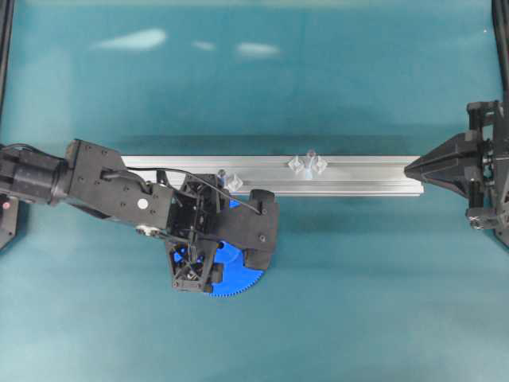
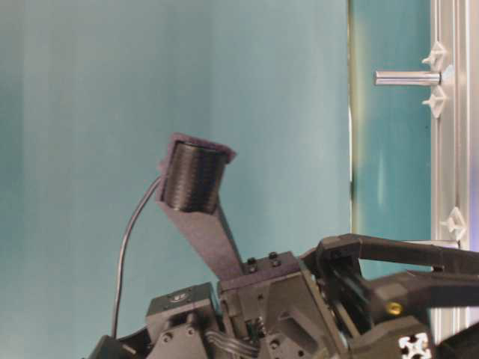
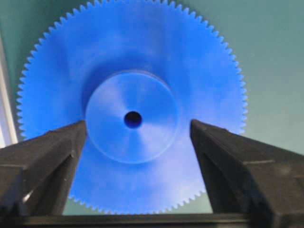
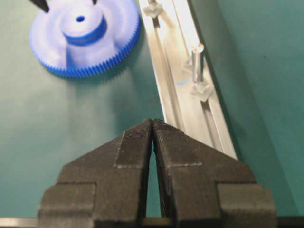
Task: Insert the large gear onto the shaft.
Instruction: 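Lower the open left gripper around the blue gear's hub, then close the left gripper on the gear hub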
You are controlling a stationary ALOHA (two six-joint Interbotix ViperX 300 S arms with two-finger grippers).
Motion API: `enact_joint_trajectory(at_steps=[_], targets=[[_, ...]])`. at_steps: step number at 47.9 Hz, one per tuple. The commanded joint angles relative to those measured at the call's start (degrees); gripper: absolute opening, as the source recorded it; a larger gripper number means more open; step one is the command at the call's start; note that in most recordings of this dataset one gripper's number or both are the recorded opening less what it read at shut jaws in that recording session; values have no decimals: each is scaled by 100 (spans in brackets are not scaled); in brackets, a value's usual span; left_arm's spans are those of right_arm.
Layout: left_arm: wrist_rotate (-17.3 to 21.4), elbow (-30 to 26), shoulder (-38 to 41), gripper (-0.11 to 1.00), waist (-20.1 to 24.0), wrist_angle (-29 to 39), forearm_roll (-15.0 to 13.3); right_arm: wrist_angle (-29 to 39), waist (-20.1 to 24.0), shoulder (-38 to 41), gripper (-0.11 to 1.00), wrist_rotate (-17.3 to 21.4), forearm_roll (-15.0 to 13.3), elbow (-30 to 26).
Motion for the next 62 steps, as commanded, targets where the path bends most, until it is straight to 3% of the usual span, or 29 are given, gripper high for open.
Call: enact_joint_trajectory(at_steps=[1, 62], targets=[[26, -149, -79, 94, -35, -9, 18, -26, -9, -18, 12, 53, -26, -70], [-158, -255, 378, 94, -35, -44, 9, -18, -9, -141, 12, 70, -26, -35]])
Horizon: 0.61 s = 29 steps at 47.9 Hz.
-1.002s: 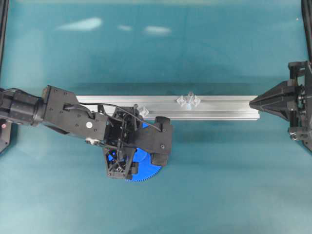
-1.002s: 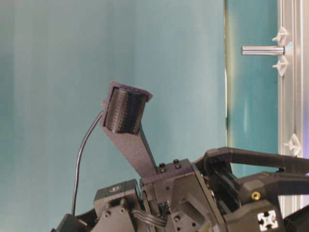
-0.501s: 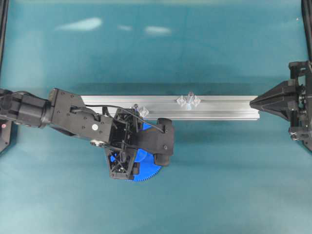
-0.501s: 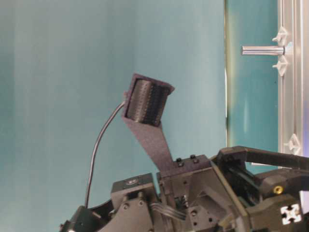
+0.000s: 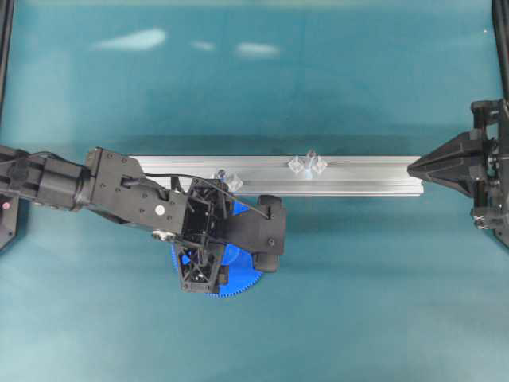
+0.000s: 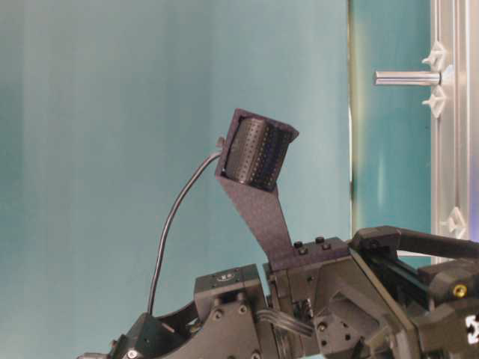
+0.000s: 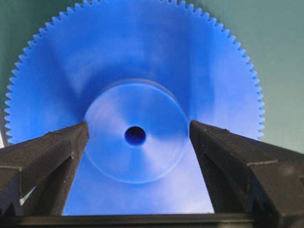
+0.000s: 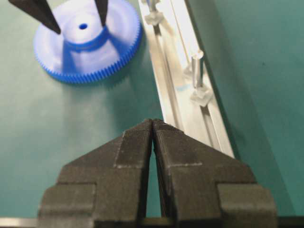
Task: Insert the large gear onto the shaft.
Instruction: 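Close the left gripper on the gear hub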
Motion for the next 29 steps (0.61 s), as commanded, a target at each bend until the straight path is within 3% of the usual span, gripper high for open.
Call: enact_joint_trajectory(at_steps=[1, 29], targets=[[-9, -105, -53, 94, -35, -62, 0, -26, -9, 26, 12, 62, 0, -62], [26, -18, 0, 94, 9, -62, 9, -35, 0, 18, 12, 70, 0, -62]])
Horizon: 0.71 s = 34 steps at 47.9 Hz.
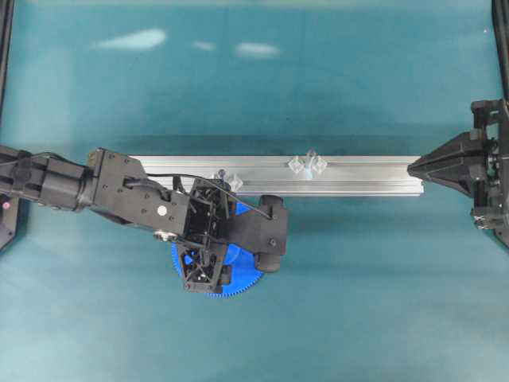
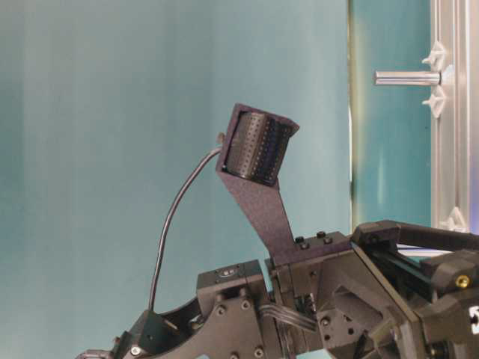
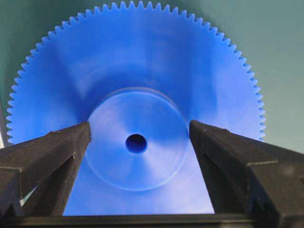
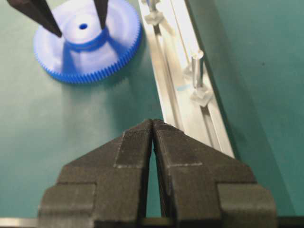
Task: Insert the large gear onto the shaft.
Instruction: 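Close the left gripper on the gear hub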
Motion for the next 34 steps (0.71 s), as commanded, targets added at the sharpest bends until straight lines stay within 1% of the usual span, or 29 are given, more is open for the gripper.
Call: enact_joint_trajectory(at_steps=[1, 11, 19, 34], targets=[[9, -9, -44, 94, 18, -18, 9, -35, -18, 26, 12, 70, 0, -62], [70, 26, -53, 94, 26, 53, 9, -35, -18, 26, 12, 70, 0, -62], [79, 149, -88, 94, 167, 97, 9, -26, -18, 0, 12, 70, 0, -62], [70, 70, -79, 94, 167, -35, 9, -26, -9, -97, 12, 79, -9, -44]])
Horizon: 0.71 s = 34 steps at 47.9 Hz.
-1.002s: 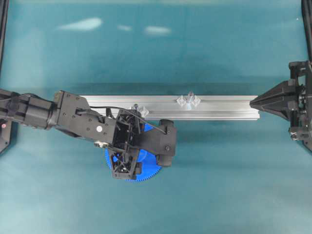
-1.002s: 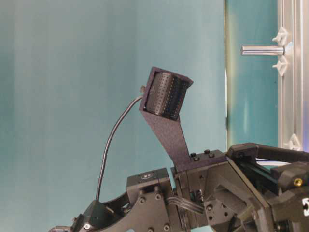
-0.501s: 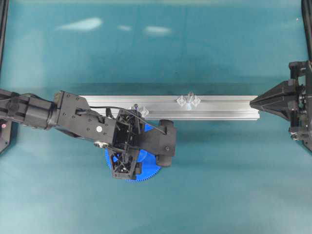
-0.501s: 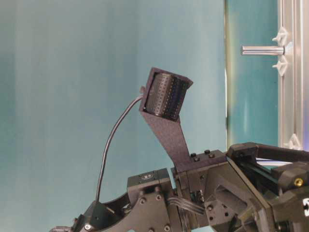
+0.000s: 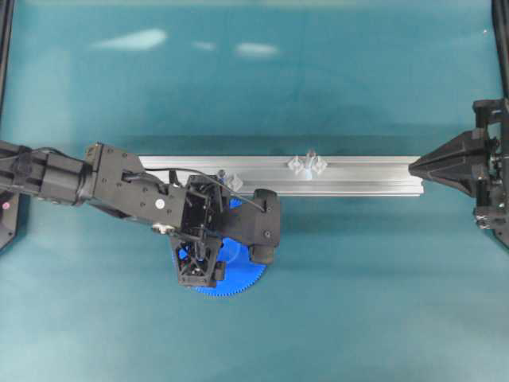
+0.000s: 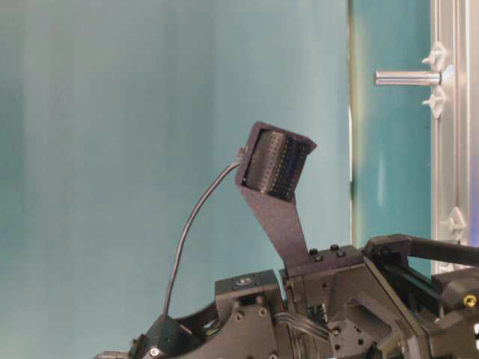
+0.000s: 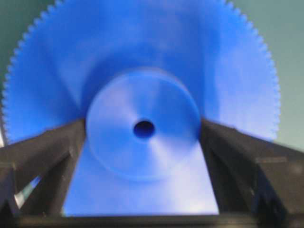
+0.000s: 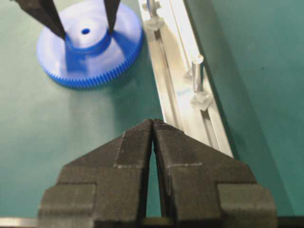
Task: Insert the large gear onto the shaft.
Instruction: 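Close the left gripper on the gear hub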
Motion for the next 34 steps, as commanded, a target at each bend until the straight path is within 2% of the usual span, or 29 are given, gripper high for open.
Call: enact_joint_trajectory(at_steps=[1, 34], targets=[[-9, -105, -70, 94, 0, -88, 9, -18, -9, 0, 12, 70, 0, -35], [-88, -114, -62, 94, -18, -149, 9, -9, -9, -18, 12, 70, 0, -18]])
